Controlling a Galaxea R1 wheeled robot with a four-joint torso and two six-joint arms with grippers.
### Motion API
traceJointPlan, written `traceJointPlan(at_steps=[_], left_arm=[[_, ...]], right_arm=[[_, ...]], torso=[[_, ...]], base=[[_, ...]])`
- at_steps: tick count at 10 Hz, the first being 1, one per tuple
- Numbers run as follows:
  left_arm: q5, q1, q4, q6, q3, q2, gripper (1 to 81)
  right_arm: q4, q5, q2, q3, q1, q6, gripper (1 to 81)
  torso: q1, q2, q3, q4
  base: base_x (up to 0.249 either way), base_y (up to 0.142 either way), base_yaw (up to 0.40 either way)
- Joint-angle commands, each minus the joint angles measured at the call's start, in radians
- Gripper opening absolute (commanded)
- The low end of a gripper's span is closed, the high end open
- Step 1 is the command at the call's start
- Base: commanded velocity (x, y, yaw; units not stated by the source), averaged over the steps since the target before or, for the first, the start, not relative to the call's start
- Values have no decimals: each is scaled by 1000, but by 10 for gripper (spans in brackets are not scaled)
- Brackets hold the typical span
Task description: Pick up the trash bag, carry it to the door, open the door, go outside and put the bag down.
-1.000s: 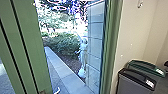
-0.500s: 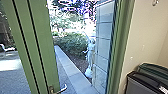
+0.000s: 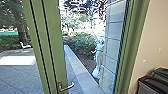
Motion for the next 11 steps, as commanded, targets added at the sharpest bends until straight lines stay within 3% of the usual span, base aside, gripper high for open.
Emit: traceJointPlan(at_steps=[1, 11], left_arm=[[45, -56, 13, 3, -1, -3, 10], [47, -56, 13, 3, -3, 0, 10]], right_arm=[[-9, -52, 11, 7, 42, -5, 811], [-9, -52, 13, 5, 45, -5, 811]], torso=[[0, 0, 0, 0], [0, 0, 0, 0]], base=[[0, 0, 268], [0, 0, 269]])
